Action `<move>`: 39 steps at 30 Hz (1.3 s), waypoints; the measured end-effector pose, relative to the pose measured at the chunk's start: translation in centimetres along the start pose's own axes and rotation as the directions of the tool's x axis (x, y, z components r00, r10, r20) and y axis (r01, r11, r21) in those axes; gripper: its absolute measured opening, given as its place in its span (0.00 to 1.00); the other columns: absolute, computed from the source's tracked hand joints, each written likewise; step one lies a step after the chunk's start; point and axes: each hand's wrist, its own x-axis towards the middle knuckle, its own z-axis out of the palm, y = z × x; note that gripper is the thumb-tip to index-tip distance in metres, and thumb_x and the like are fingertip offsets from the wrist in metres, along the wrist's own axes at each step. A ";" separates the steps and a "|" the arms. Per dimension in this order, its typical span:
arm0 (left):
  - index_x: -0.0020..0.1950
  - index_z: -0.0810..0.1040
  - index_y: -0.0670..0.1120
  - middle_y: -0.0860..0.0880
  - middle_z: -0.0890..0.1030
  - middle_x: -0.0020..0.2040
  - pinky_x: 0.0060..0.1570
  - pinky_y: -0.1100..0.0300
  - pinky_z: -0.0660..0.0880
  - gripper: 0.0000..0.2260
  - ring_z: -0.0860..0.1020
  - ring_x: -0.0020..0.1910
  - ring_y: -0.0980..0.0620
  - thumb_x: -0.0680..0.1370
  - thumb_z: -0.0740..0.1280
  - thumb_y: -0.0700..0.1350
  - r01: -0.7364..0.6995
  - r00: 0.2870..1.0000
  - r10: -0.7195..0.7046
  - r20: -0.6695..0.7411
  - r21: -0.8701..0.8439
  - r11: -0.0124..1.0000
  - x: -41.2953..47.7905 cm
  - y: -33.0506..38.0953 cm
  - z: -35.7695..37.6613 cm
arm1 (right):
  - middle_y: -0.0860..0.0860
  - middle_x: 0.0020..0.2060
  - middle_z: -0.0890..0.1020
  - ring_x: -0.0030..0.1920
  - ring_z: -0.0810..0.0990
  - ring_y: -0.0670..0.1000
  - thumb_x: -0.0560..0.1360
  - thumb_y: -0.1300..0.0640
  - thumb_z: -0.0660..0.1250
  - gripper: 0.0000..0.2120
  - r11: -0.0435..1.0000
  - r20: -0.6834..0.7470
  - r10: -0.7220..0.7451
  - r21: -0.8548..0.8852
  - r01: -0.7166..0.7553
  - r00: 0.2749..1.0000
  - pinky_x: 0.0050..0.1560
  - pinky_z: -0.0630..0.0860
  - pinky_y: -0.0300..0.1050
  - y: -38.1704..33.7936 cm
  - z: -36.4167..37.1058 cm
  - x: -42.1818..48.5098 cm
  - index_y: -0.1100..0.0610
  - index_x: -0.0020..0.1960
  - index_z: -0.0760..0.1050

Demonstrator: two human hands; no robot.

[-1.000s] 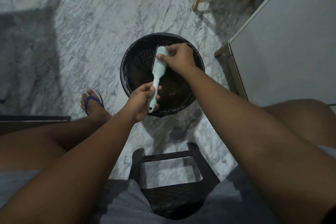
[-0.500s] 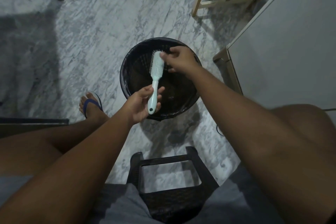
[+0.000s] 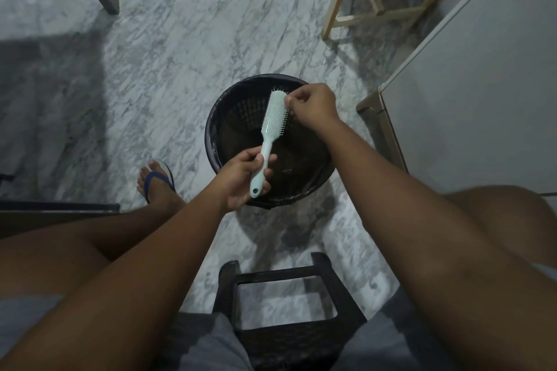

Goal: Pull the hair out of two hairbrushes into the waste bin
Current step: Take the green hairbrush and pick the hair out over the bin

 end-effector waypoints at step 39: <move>0.68 0.72 0.45 0.47 0.82 0.55 0.33 0.59 0.74 0.13 0.76 0.37 0.52 0.83 0.59 0.40 0.009 0.998 -0.003 0.057 -0.102 0.995 -0.1 -0.3 -1.2 | 0.52 0.49 0.86 0.48 0.86 0.48 0.76 0.47 0.71 0.17 0.965 0.232 0.031 0.246 -0.090 0.972 0.47 0.85 0.50 2.5 1.4 -2.8 0.58 0.59 0.80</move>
